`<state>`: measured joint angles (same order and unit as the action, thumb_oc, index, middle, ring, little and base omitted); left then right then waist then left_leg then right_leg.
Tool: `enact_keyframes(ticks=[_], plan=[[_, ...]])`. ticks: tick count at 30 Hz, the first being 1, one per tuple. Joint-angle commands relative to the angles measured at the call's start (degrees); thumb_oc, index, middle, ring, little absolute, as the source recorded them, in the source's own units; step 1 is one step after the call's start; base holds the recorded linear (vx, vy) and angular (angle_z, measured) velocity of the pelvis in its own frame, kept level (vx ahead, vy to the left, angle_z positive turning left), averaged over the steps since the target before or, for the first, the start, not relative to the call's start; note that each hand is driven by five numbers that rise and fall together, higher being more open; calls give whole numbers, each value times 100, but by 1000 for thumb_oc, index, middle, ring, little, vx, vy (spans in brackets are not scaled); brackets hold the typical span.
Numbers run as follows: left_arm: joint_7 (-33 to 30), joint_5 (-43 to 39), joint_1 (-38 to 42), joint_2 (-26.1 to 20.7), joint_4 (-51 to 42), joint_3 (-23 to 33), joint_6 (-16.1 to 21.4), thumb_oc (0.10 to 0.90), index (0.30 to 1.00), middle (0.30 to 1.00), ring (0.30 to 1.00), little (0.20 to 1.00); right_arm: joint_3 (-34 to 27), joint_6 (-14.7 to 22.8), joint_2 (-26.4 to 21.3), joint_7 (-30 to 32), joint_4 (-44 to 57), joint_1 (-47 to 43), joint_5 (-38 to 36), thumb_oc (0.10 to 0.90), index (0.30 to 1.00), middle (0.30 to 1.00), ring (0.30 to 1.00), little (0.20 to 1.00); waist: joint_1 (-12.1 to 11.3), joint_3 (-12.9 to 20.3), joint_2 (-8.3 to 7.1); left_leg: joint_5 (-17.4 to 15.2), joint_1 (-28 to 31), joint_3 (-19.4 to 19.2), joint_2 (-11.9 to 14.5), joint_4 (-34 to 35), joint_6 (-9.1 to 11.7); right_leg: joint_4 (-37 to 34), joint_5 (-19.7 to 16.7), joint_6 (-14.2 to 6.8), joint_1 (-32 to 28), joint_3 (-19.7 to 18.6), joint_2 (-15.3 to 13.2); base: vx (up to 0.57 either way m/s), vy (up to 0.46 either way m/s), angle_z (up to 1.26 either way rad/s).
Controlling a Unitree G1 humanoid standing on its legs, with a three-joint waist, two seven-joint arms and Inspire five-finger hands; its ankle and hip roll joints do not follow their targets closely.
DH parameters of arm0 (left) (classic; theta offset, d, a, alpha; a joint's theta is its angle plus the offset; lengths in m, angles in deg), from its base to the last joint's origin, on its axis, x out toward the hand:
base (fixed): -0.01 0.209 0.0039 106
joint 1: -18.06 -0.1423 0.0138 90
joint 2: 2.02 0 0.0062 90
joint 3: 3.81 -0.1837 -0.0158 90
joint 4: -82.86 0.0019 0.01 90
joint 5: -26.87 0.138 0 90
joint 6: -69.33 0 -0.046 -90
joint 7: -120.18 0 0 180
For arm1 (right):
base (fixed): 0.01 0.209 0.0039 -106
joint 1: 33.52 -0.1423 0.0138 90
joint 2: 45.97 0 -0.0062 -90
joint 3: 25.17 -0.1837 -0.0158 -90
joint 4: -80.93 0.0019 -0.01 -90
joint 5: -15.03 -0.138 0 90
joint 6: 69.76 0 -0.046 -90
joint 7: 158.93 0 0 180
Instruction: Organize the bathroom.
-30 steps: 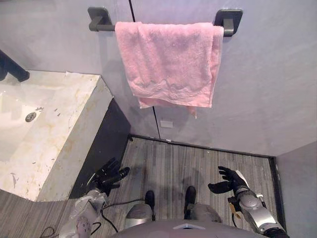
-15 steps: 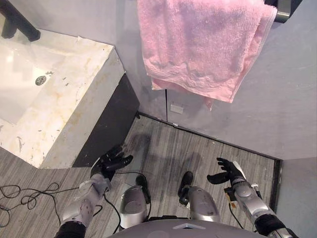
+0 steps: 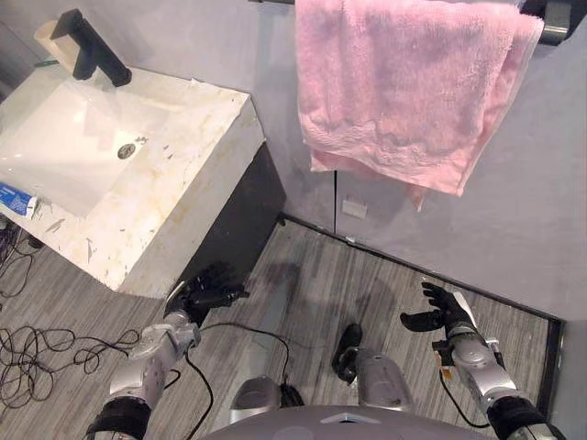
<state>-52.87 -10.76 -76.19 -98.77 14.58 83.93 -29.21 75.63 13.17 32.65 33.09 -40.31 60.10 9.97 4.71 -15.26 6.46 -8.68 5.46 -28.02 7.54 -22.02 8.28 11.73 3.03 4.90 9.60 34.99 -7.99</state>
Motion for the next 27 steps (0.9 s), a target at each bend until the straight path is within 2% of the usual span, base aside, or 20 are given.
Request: enact_keyframes(ticks=[1,6,11,18,20,23,24,27], plan=[[117,164,35,-305,-419,6,153,800,900,900,900,900,46,331,6,243,78,-60,-218,800,900,900,900,900,31,190,-95,611,682,-16,-471,496,39,-522,-254,-586,-16,-36,240,-140,27,23],[177,258,242,-387,-449,-212,161,800,900,900,900,900,11,348,43,365,61,-86,-283,800,900,900,900,900,185,201,-79,321,747,-227,-579,847,-173,-651,-523,-726,162,-22,113,-144,37,26],[251,346,434,-456,-500,-410,139,800,900,900,900,900,-32,364,53,502,59,-109,-394,800,900,900,900,900,327,137,-129,-132,767,-290,-708,1121,-440,-654,-817,-924,413,-164,-75,-130,19,17],[417,261,569,-543,-543,-467,-65,800,900,900,900,900,-86,245,71,453,116,-101,-375,800,900,900,900,900,383,36,-252,-710,763,-309,-933,1425,-794,-621,-1276,-1251,617,-200,-421,-119,10,2],[337,15,532,-471,-456,-462,-333,800,900,900,900,900,-32,-59,85,167,67,-104,-182,800,900,900,900,900,337,-11,-335,-982,715,-255,-1052,1499,-981,-573,-1417,-1380,678,-237,-568,-188,-6,-9],[-290,-223,469,-287,-36,-392,-571,800,900,900,900,900,132,-396,98,-98,-171,-194,-4,800,900,900,900,900,212,-33,-425,-990,642,-182,-1090,1471,-1038,-524,-1471,-1450,666,-242,-643,-152,-44,0],[-487,-88,428,-187,233,-344,-606,800,900,900,900,900,204,-473,117,-133,-287,-254,19,800,900,900,900,900,144,-35,-463,-985,604,-143,-1094,1433,-1049,-504,-1482,-1472,655,-246,-659,-89,-48,7],[-501,125,329,-61,752,-262,-522,800,900,900,900,900,307,-507,146,-203,-532,-385,12,800,900,900,900,900,10,-44,-533,-962,537,-72,-1093,1374,-1064,-491,-1498,-1502,600,-238,-695,-99,-60,13]])
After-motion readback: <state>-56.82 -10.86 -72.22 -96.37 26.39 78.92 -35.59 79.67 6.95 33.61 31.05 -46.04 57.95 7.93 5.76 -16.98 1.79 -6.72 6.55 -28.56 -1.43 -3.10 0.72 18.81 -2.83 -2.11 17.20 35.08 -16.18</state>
